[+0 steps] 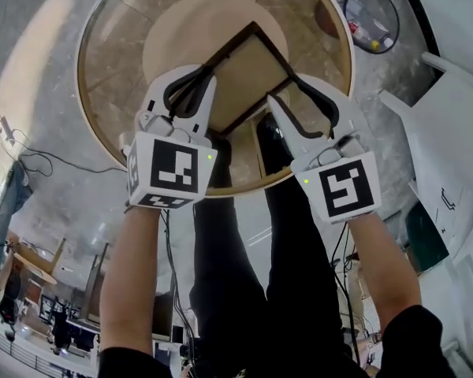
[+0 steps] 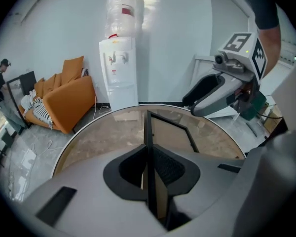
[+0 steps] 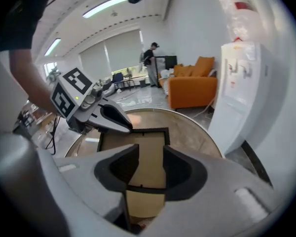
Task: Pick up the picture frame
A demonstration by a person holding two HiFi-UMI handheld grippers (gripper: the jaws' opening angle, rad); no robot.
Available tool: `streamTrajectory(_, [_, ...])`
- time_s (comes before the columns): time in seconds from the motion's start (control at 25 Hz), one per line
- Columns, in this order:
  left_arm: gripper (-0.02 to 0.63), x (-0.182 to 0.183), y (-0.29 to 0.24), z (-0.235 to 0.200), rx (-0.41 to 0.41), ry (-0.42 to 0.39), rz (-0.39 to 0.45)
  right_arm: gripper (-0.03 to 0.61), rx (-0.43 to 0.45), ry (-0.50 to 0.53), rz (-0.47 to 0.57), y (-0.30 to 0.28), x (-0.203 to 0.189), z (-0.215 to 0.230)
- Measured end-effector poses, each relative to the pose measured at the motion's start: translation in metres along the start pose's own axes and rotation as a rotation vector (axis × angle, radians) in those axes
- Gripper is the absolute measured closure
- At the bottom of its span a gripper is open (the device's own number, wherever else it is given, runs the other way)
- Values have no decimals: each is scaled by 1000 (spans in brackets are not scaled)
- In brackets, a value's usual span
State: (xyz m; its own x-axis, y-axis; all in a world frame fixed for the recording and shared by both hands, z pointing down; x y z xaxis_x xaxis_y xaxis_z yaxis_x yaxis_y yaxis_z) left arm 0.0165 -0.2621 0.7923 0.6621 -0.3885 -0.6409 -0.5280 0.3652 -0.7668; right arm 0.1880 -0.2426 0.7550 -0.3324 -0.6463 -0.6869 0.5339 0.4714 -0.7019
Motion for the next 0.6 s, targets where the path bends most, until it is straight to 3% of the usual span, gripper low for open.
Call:
streamTrajectory(0.16, [558, 8, 2, 4, -11, -34, -3, 382, 83, 165, -22, -9, 26, 3])
streamTrajectory(0.44, [558, 26, 6, 10, -37, -110, 17, 380, 250, 479, -103, -30, 54, 2])
streamTrajectory(0.6, [558, 26, 13, 10, -47, -168, 14, 380, 302, 649, -189, -42, 59, -5])
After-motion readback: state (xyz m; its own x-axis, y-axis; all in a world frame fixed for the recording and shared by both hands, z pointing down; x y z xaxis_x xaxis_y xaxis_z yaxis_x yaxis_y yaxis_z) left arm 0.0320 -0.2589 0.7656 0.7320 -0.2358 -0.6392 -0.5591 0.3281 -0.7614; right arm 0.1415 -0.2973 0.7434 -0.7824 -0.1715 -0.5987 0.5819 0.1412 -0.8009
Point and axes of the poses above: the fingertips, and each gripper's own axes: y backward along the fingers, z to its right, x out of its top, the point moved 8 cm from there along y, backward along the fingers, and after that the axes turned 6 degrees about -y, right-handed, at the moved point
